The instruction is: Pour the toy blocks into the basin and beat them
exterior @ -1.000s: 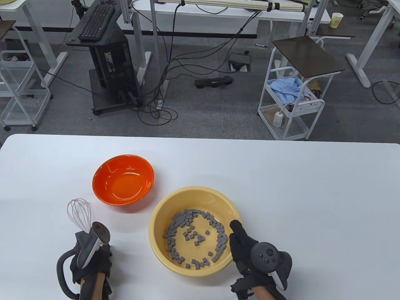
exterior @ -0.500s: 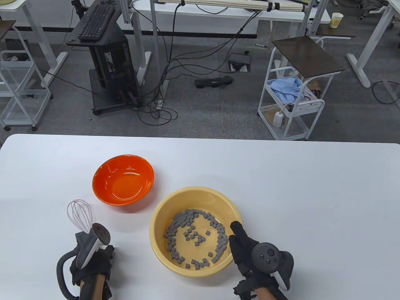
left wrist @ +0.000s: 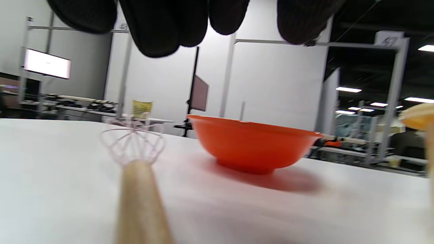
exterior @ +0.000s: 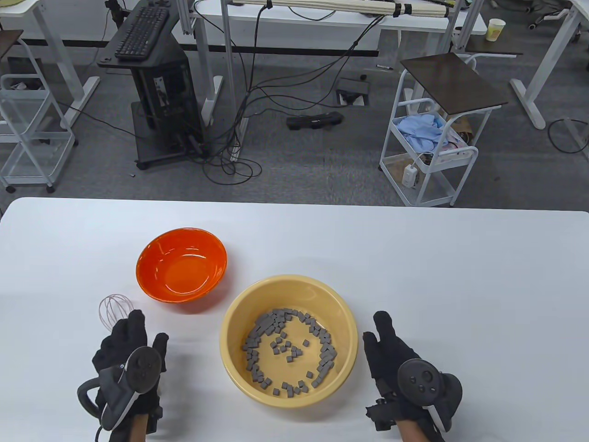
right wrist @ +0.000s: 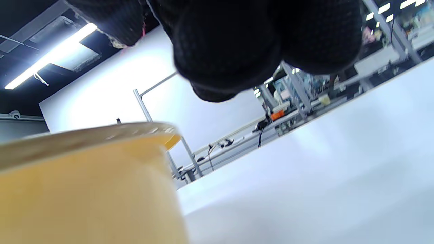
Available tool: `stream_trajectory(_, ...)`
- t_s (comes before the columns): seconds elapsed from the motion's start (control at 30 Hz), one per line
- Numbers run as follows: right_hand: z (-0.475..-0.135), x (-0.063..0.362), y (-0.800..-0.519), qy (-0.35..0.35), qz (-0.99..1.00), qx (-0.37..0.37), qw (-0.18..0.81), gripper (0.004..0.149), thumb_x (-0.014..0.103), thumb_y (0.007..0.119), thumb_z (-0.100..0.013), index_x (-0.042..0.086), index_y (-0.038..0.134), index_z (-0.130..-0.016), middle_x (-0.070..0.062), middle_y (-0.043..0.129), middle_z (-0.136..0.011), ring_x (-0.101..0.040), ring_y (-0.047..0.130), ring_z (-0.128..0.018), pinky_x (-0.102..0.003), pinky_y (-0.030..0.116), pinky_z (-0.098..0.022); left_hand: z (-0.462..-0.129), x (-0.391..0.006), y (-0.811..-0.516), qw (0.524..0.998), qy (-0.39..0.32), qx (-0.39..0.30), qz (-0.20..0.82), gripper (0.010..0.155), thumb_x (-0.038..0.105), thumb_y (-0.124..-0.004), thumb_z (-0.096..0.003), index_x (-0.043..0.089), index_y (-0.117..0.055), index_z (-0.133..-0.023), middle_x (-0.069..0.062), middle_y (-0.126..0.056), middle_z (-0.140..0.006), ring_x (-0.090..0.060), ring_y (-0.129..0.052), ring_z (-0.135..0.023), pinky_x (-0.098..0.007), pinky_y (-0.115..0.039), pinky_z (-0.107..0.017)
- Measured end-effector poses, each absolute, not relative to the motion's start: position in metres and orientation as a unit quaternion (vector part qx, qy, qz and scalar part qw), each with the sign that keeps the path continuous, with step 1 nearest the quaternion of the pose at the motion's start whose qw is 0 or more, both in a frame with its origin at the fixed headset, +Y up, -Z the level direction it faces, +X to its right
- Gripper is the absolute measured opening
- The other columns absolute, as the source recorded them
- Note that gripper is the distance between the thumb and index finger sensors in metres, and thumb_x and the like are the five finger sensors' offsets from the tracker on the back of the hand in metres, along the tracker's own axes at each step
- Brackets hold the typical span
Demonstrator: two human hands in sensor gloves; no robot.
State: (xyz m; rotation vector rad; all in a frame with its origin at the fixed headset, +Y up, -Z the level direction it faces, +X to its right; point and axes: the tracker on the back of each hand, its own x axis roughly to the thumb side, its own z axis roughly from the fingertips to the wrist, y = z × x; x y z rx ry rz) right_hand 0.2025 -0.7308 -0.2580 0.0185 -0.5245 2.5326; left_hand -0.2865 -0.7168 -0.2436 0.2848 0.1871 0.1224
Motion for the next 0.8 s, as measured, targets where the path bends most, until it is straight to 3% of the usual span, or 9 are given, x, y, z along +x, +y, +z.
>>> stream_trajectory(0.07,-0.26,0.208,-0.73,-0.212,0.945,0.001,0.25,0.054,0.047,0.064,-0.07,0.015,0.056,-0.113,-0.026,0.082,-0.086,-0.031,0.094,-0.048,-0.054,0.077,-0.052,-0.247,-0.281,-0.72,0.985,0.051,0.142,0.089,0.07,0.054,-0.062,-0.0643,0.017,-0.039,-0.12,-0.024,-0.042,-0.123,-0.051,-0.047,-0.113,-0.08,-0.042,-0.073)
stream_trajectory(0.13,-0.262,0.212,-0.732,-0.211,0.948,0.006,0.238,0.053,0.045,0.064,-0.07,0.016,0.053,-0.114,-0.029,0.068,-0.101,-0.042,0.086,-0.071,-0.064,0.067,-0.061,-0.251,-0.275,-0.724,0.986,0.022,0.129,0.106,0.071,0.056,-0.06,-0.064,0.02,-0.035,-0.12,-0.022,-0.036,-0.125,-0.053,-0.036,-0.115,-0.082,-0.032,-0.073)
stream_trajectory(0.23,-0.269,0.217,-0.739,-0.191,0.956,0.014,0.222,0.055,0.045,0.064,-0.07,0.019,0.048,-0.116,-0.028,0.049,-0.116,-0.053,0.062,-0.096,-0.077,0.046,-0.069,-0.258,-0.264,-0.733,0.989,-0.014,0.106,0.104,0.073,0.058,-0.059,-0.0634,0.023,-0.031,-0.121,-0.02,-0.031,-0.128,-0.054,-0.026,-0.117,-0.083,-0.025,-0.072)
stream_trajectory(0.3,-0.272,0.219,-0.747,-0.172,0.962,0.013,0.211,0.058,0.045,0.063,-0.07,0.02,0.042,-0.118,-0.027,0.036,-0.121,-0.058,0.041,-0.104,-0.082,0.033,-0.07,-0.262,-0.256,-0.739,0.992,-0.033,0.085,0.086,0.074,0.059,-0.058,-0.0631,0.024,-0.029,-0.121,-0.02,-0.028,-0.129,-0.054,-0.023,-0.118,-0.083,-0.023,-0.072)
stream_trajectory(0.4,-0.277,0.223,-0.758,-0.128,0.97,0.01,0.206,0.059,0.045,0.061,-0.071,0.021,0.036,-0.119,-0.025,0.025,-0.124,-0.059,0.02,-0.106,-0.083,0.018,-0.07,-0.267,-0.251,-0.747,0.995,-0.041,0.062,0.063,0.076,0.061,-0.057,-0.0629,0.023,-0.026,-0.121,-0.02,-0.024,-0.129,-0.054,-0.018,-0.118,-0.084,-0.02,-0.071)
stream_trajectory(0.5,-0.281,0.225,-0.764,-0.092,0.975,0.005,0.202,0.06,0.044,0.06,-0.072,0.021,0.033,-0.12,-0.024,0.02,-0.125,-0.057,0.012,-0.107,-0.082,0.013,-0.069,-0.269,-0.251,-0.755,0.997,-0.044,0.046,0.051,0.077,0.061,-0.057,-0.0628,0.023,-0.025,-0.122,-0.02,-0.025,-0.129,-0.054,-0.016,-0.117,-0.084,-0.018,-0.071)
stream_trajectory(0.8,-0.285,0.229,-0.774,-0.05,0.981,-0.01,0.19,0.059,0.042,0.06,-0.072,0.022,0.032,-0.12,-0.025,0.02,-0.125,-0.056,0.012,-0.108,-0.082,0.011,-0.069,-0.27,-0.251,-0.763,0.998,-0.045,0.033,0.008,0.077,0.061,-0.058,-0.0628,0.023,-0.026,-0.121,-0.02,-0.025,-0.129,-0.054,-0.015,-0.117,-0.085,-0.017,-0.07)
